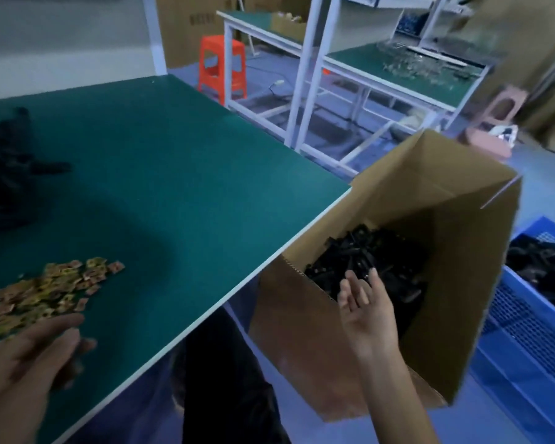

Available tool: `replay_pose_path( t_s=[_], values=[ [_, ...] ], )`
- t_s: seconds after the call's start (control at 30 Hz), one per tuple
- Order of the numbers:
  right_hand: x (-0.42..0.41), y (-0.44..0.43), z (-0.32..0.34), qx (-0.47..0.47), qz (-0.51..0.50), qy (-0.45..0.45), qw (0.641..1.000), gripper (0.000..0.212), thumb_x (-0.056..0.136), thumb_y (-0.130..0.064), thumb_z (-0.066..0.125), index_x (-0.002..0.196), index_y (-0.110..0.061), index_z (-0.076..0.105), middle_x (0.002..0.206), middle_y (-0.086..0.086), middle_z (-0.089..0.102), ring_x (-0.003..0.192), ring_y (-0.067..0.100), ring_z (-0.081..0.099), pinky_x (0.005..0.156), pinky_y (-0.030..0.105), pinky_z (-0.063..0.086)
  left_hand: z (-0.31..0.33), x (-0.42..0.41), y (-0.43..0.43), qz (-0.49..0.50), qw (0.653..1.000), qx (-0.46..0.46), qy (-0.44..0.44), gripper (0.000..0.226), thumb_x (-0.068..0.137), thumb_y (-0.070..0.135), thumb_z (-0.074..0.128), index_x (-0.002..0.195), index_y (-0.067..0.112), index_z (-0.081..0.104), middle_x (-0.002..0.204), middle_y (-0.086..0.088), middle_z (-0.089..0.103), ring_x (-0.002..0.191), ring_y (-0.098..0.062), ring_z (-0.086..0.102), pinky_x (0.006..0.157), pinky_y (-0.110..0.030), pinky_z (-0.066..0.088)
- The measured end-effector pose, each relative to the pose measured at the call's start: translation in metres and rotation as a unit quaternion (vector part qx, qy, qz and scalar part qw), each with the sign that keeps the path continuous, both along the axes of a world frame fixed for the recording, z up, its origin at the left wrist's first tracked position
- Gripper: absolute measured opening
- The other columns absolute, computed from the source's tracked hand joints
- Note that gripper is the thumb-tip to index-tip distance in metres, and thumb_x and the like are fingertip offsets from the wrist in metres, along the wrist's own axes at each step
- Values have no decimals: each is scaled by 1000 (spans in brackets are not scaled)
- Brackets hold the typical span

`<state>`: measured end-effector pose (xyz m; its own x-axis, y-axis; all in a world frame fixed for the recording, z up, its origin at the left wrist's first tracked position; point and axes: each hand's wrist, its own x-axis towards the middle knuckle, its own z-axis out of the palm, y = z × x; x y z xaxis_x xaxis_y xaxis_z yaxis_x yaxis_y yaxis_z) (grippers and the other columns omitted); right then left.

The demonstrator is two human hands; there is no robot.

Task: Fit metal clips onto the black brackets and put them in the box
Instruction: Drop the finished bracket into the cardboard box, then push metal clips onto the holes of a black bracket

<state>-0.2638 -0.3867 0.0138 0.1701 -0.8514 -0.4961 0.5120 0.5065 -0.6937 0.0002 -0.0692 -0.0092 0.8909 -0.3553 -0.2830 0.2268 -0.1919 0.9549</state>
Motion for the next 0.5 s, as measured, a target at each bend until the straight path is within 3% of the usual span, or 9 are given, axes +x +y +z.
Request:
replay_pose_path(
  t_s=[0.1,0.17,0.2,0.27,0.37,0.5],
  values=[
    [29,12,-4,-21,93,14,995,30,102,-32,58,125,-14,64,103,2,75,96,18,68,85,29,53,26,-23,11,80,991,55,-97,23,99,22,61,101,42,72,82,9,76,75,-19,66,69,-35,52],
    [60,22,4,-71,160,38,984,22,102,-24,59,119,-15,70,96,4,76,79,14,69,70,23,56,32,-30,20,132,980,49,-141,25,97,20,64,95,43,73,79,8,75,78,-16,66,67,-34,54],
    [79,28,11,-106,190,44,975,19,101,-19,60,116,-15,72,92,6,76,71,13,68,62,21,55,34,-31,26,158,975,43,-153,28,96,15,65,90,42,73,77,7,75,78,-12,67,70,-30,55],
    [121,44,25,-184,260,49,947,16,98,-15,63,109,-15,75,88,9,76,66,13,68,56,20,54,30,-30,39,222,947,77,-220,34,92,8,67,82,40,70,72,10,73,75,4,65,72,-8,48],
    [197,68,49,-303,388,73,868,14,96,-11,67,97,-20,78,85,9,77,69,14,69,57,23,55,31,-31,58,256,926,103,-257,36,91,8,65,86,43,63,81,30,68,75,20,59,73,7,37],
    [311,93,60,-418,507,145,740,11,95,-17,68,95,-25,74,78,-3,74,68,14,66,65,29,58,18,-26,66,288,902,150,-285,34,87,3,69,79,36,67,78,22,68,72,13,61,71,6,39]
  ],
)
